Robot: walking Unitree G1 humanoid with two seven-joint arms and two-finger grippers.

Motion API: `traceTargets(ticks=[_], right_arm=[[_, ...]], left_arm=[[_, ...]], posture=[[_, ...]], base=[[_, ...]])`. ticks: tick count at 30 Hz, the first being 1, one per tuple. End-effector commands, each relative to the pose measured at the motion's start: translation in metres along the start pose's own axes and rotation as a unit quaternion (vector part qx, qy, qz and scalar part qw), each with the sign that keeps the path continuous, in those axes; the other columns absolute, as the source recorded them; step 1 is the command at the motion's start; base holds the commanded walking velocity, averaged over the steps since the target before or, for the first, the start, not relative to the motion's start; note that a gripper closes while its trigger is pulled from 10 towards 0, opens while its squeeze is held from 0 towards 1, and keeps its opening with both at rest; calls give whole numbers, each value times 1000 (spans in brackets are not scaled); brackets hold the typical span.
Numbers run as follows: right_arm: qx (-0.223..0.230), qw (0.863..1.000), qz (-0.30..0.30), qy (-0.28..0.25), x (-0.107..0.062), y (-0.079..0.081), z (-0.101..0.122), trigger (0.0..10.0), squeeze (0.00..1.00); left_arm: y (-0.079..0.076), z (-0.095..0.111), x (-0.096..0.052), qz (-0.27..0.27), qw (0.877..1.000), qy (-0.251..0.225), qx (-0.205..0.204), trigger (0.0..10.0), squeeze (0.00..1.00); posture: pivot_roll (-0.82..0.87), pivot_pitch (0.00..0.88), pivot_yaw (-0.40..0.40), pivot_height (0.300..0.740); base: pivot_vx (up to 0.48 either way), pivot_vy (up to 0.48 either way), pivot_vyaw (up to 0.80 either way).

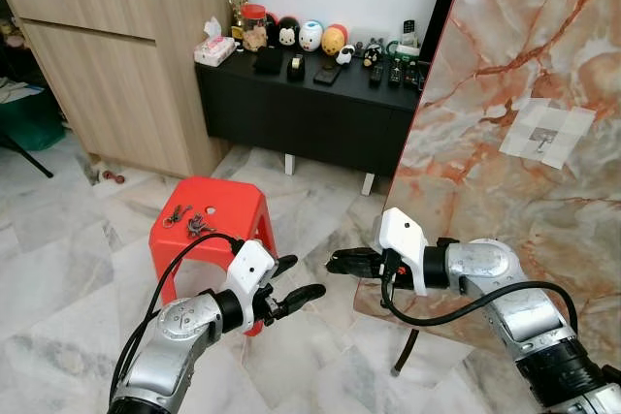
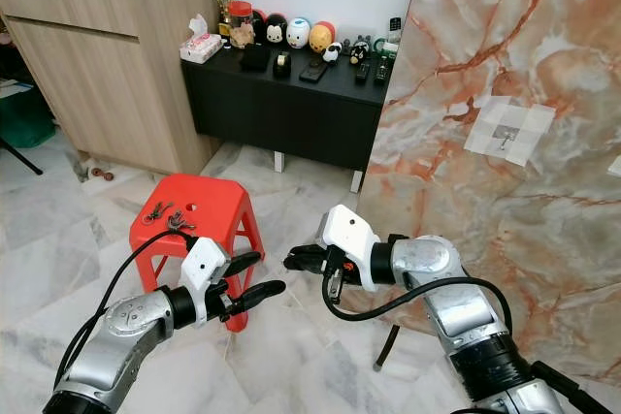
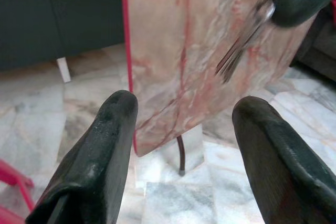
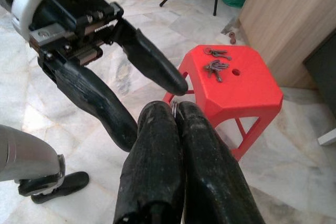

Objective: Hang keys on a hook

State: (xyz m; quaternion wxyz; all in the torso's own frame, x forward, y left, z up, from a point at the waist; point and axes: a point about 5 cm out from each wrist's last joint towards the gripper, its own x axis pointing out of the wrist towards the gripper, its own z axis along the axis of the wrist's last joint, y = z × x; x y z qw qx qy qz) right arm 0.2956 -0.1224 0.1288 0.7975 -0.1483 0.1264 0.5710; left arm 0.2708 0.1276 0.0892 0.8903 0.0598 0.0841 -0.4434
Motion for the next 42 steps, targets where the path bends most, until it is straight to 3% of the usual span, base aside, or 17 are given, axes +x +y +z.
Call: traceTargets(ticks=[1,9,38,40,41,42], right_arm=[[2,1000,-2,3,0,0,-2,10000,0],[15,1000,-11,1,4,-2,-6,10000,0],[21,1000,18,-14,13,4,-5,10000,0],[21,999,20,-15,13,5,-5,10000,0],[21,999,20,-15,13,5,-5,10000,0],[22,999,21,-15,13,5,-5,10000,0]], left_arm=[[-6,2,1,-21,1000,2,-2,10000,0],[-15,3,2,-65,998,17,-6,10000,0],[-11,12,16,-41,999,-13,-6,10000,0],[-11,12,16,-41,999,-13,-9,7294,0],[-11,12,16,-40,999,-13,-10,4039,0],[-11,12,16,-39,999,-15,-11,3373,0]], posture=[[56,0,-108,740],[59,0,-108,740],[55,0,-114,740],[55,0,-114,740],[56,0,-114,740],[56,0,-114,740]], base=[[0,0,0],[0,0,0],[0,0,0],[0,0,0],[0,0,0],[0,0,0]])
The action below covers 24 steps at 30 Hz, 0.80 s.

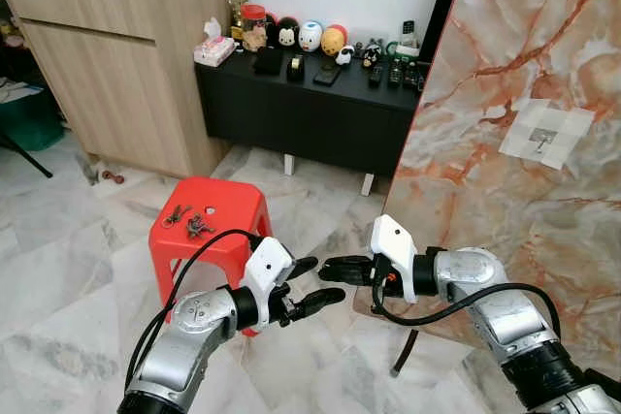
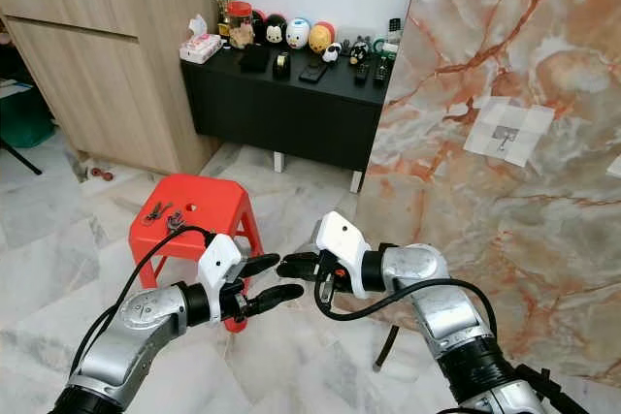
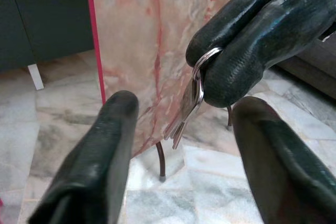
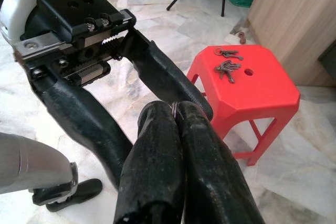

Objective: Hang keys on a hook

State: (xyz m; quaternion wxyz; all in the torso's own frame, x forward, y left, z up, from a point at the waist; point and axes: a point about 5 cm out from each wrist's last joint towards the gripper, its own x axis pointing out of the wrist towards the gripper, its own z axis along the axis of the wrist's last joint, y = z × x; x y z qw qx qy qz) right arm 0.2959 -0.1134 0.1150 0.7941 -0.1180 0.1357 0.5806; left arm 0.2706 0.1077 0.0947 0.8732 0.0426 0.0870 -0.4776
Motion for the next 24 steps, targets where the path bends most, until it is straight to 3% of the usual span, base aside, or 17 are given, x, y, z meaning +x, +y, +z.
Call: traceTargets(ticks=[1,2,8,11,12,13,14,24], right_arm=[[-6,1000,7,-3,0,1,4,10000,0],[-5,1000,7,-3,0,1,4,10000,0],[-6,1000,8,-2,-1,1,4,10000,0],[-8,1000,10,0,-2,1,4,10000,0],[-9,1000,9,1,-2,1,4,10000,0],[-9,1000,9,1,-2,1,4,10000,0],[-9,1000,7,2,-2,0,4,10000,0],[-7,1000,3,3,-2,-1,2,10000,0]], left_arm=[[1,3,1,2,1000,-10,1,2471,0],[1,3,2,2,1000,-11,1,1961,0],[1,3,2,2,1000,-12,1,2078,0],[1,3,1,-2,1000,-10,1,4392,0],[1,3,0,-2,1000,-9,1,8196,0],[1,3,0,-2,1000,-9,1,8196,0],[1,3,-1,-3,1000,-8,1,10000,0],[2,1,-4,-1,1000,-1,1,10000,0]], posture=[[56,0,-114,740],[56,0,-114,740],[56,0,-114,740],[55,0,-115,740],[57,0,-114,740],[57,0,-114,740],[57,0,-114,740],[59,0,-111,740]], base=[[0,0,0],[0,0,0],[0,0,0],[0,0,0],[0,0,0],[0,0,0],[0,0,0],[0,0,0]])
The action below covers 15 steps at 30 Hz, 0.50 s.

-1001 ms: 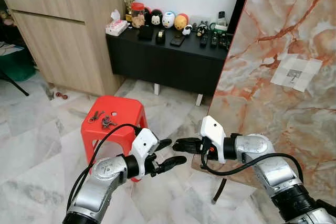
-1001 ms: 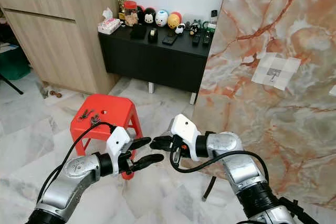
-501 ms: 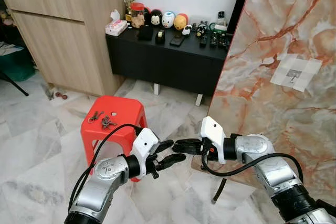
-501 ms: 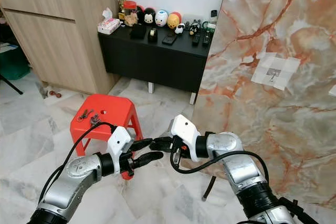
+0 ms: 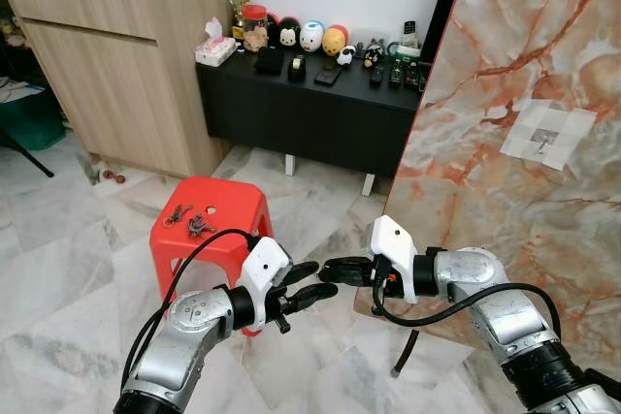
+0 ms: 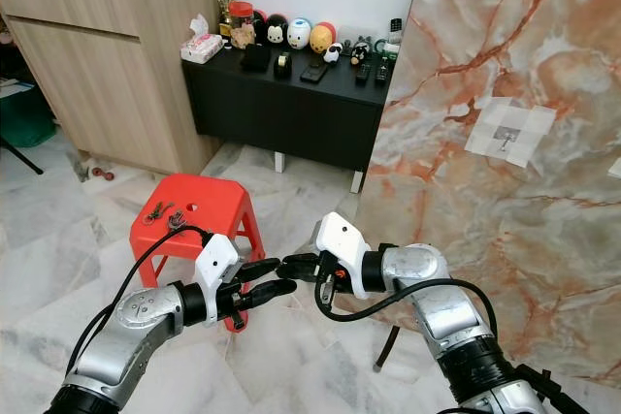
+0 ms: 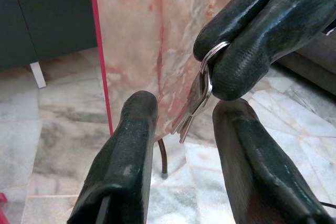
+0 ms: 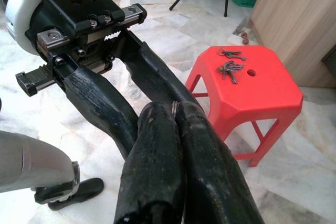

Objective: Hang keys on a hook

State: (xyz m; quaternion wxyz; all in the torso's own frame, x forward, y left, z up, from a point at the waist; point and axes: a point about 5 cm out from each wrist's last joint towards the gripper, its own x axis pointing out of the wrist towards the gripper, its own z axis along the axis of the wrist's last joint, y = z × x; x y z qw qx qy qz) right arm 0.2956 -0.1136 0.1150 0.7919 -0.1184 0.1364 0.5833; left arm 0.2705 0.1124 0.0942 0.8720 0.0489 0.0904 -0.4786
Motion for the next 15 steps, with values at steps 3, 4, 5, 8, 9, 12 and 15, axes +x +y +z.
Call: traceTargets(ticks=[3,4,5,8,9,12,15], right_arm=[[-6,1000,-2,2,-2,-2,2,10000,0],[-7,1000,-2,2,-2,-2,2,10000,0],[-7,1000,-2,2,-2,-2,2,10000,0],[-8,1000,-3,-1,-1,-2,4,10000,0],[-8,1000,-3,-1,-1,-2,4,10000,0],[-9,1000,-3,-1,-1,-2,4,10000,0],[-8,1000,-4,1,-1,-3,3,10000,0]], left_arm=[[1,3,0,1,1000,-9,-3,10000,0],[1,3,0,2,1000,-10,-4,10000,0],[1,3,0,2,1000,-10,-4,10000,0],[1,3,0,2,1000,-14,-8,9608,0],[1,3,0,2,1000,-14,-8,9608,0],[1,3,1,2,1000,-14,-8,4549,0],[1,3,0,4,1000,-18,-13,0,0]], posture=[[58,0,-111,740],[57,0,-109,740],[57,0,-109,740],[54,0,-108,740],[54,0,-108,740],[56,0,-110,740],[58,0,-110,740]], base=[[0,0,0],[0,0,0],[0,0,0],[0,0,0],[0,0,0],[0,0,0],[0,0,0]])
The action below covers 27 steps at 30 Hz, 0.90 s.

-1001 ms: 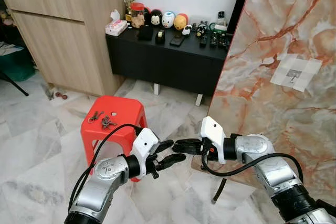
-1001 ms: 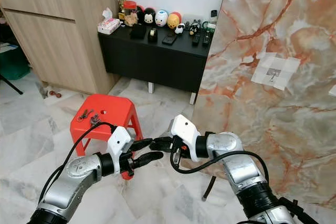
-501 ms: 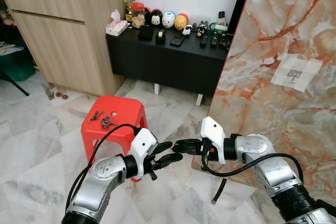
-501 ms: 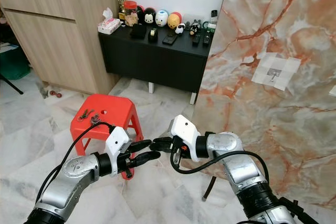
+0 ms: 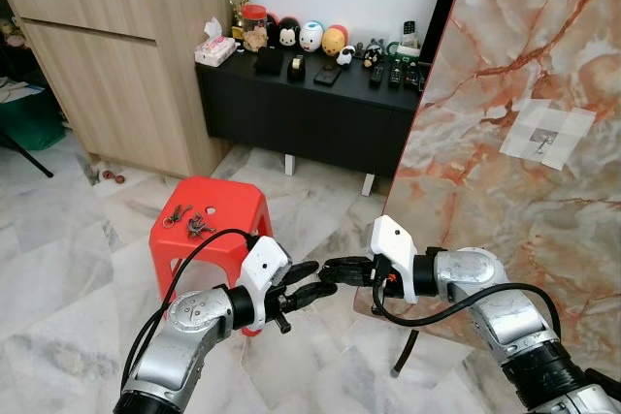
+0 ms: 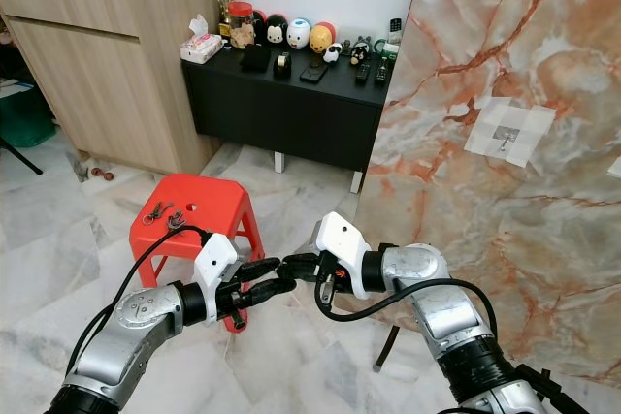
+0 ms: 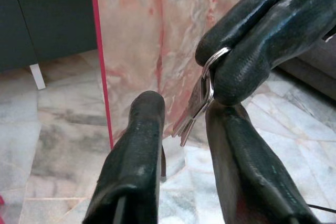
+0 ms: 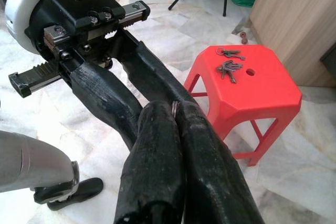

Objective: Hang keys on a hook

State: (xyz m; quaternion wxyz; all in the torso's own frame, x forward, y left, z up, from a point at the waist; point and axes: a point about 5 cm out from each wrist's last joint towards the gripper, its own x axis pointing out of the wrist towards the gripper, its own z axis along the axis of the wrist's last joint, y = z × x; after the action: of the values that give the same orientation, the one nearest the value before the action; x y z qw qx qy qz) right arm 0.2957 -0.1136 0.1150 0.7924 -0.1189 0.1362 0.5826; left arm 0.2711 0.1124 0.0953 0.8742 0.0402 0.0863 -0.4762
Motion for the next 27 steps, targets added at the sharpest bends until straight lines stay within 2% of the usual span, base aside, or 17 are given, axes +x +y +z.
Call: traceTargets(ticks=[1,27], right_arm=[[-7,1000,-2,1,-1,-3,3,10000,0],[-5,1000,-5,5,-2,-4,0,10000,0]], left_arm=[[1,2,0,1,1000,-11,-8,0,0],[-4,-3,-4,-18,1000,6,-8,0,0]], posture=[[58,0,-110,740],[62,0,-105,740]], base=[[0,0,0],[0,0,0]])
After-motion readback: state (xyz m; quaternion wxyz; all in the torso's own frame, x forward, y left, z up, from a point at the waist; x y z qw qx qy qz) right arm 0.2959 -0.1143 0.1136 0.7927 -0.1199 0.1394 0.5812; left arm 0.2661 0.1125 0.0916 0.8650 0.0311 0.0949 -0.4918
